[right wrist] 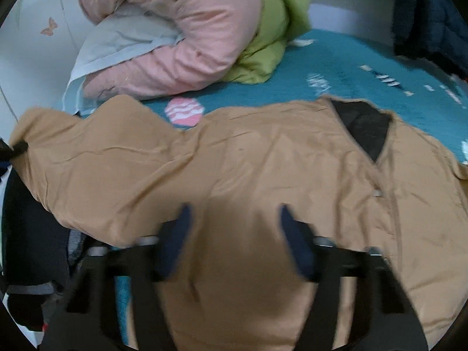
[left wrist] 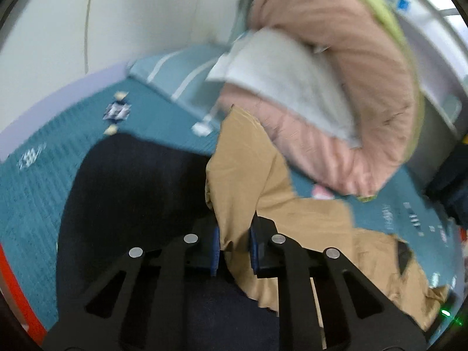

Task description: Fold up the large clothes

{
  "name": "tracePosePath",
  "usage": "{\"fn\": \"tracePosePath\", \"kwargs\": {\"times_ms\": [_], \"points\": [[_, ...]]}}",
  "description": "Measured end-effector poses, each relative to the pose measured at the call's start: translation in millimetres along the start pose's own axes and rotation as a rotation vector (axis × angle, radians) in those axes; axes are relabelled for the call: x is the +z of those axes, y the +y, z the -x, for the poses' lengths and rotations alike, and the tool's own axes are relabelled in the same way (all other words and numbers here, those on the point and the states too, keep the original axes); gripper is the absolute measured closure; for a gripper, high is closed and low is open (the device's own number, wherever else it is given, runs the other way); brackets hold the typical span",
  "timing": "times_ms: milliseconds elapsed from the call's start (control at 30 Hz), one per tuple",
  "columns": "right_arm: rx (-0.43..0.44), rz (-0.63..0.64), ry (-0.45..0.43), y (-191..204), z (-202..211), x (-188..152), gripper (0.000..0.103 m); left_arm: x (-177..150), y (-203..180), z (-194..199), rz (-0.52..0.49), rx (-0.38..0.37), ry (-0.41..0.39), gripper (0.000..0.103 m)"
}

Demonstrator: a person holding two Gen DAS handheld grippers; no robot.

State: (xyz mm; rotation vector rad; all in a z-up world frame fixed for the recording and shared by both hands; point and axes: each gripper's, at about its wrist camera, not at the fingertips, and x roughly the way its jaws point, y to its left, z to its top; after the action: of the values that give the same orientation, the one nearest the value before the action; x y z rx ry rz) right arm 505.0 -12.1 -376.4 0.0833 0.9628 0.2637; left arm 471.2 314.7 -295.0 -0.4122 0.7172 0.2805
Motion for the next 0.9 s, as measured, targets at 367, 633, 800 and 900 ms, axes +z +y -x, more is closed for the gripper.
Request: {"fn": "tracePosePath", "kwargs": {"times_ms": [367, 633, 800, 900], "points": [[0.233, -0.118, 0.201, 8, -65, -10, 0.097, 10, -99, 77, -0.141, -0.238, -0.131, 0.088], [0.299, -0.235, 0.061, -90, 24, -19, 0.093, -34, -230, 69, -0.266, -0.39, -0.068, 0.088], [0.093, -0.218, -0.028, -177, 79, -46, 0.093, -85, -314, 46, -0.343, -0.441, 0.015, 0.088], [-0.071, -0.226, -0.105, -235, 118, -68, 0.093, -128, -363, 20, -0.394, -0.472, 0.106, 0.088]]}}
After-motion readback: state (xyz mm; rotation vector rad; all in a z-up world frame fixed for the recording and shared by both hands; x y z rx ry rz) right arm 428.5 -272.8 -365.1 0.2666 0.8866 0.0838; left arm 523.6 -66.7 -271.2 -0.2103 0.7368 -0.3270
